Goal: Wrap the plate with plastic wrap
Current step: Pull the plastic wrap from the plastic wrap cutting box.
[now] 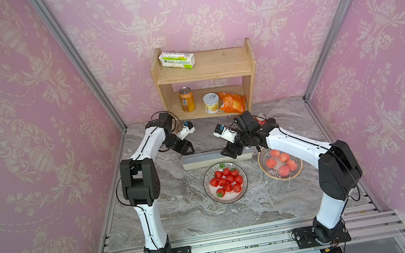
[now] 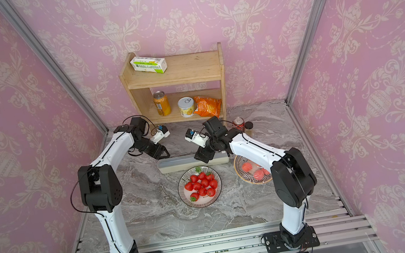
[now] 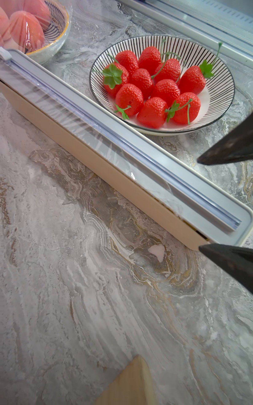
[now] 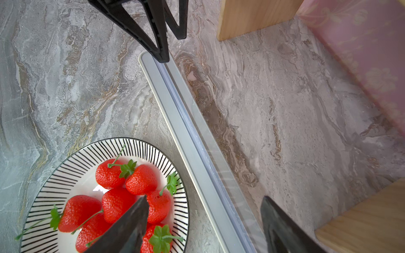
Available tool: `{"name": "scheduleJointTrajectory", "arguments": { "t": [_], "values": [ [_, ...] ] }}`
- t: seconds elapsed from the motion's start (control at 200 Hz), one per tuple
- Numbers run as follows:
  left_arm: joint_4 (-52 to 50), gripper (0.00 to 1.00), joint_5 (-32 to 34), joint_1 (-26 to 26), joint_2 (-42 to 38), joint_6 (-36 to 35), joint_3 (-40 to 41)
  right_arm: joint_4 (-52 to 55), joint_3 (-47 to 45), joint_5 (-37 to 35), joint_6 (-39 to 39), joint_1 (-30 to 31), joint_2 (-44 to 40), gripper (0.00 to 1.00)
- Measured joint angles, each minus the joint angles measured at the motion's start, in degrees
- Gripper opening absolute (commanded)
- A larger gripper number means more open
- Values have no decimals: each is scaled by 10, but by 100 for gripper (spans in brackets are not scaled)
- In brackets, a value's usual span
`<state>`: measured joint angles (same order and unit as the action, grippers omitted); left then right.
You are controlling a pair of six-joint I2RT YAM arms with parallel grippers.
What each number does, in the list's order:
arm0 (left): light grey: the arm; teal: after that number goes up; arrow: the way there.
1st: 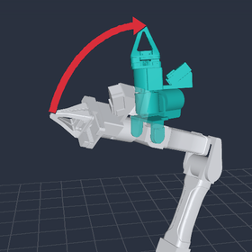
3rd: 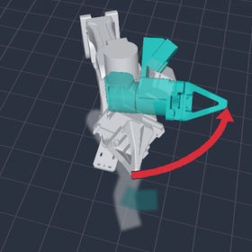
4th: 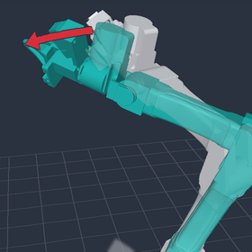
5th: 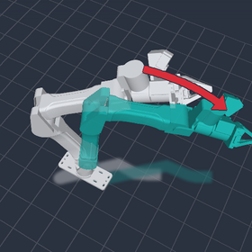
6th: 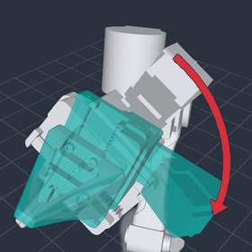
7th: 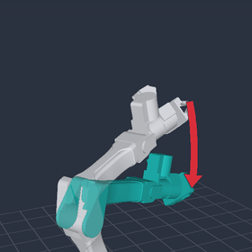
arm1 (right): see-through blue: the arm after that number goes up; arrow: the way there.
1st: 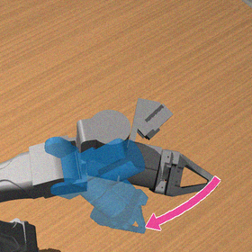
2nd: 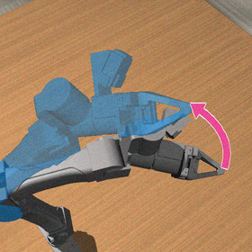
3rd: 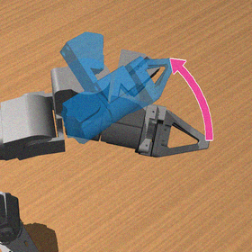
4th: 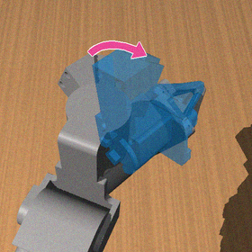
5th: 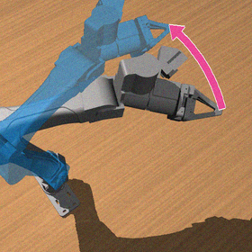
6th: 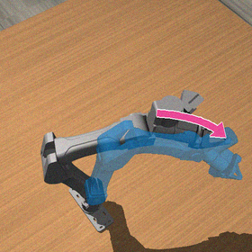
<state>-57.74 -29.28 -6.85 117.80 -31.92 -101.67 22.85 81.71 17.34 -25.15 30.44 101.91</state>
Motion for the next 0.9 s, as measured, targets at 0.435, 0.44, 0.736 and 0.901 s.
{"name": "scheduleJointTrajectory", "arguments": {
  "t": [0.435,0.44,0.736,0.901],
  "values": [
    [17,42,-4,-16,57,3,-10,0,6,-1,0,5,0,82],
    [17,42,-4,-16,57,3,-10,0,6,-1,0,5,0,82],
    [19,6,-4,-16,57,13,-15,-2,30,-5,0,18,30,82],
    [24,0,-5,-16,57,14,-17,-11,66,-8,0,32,77,82]
  ]
}}
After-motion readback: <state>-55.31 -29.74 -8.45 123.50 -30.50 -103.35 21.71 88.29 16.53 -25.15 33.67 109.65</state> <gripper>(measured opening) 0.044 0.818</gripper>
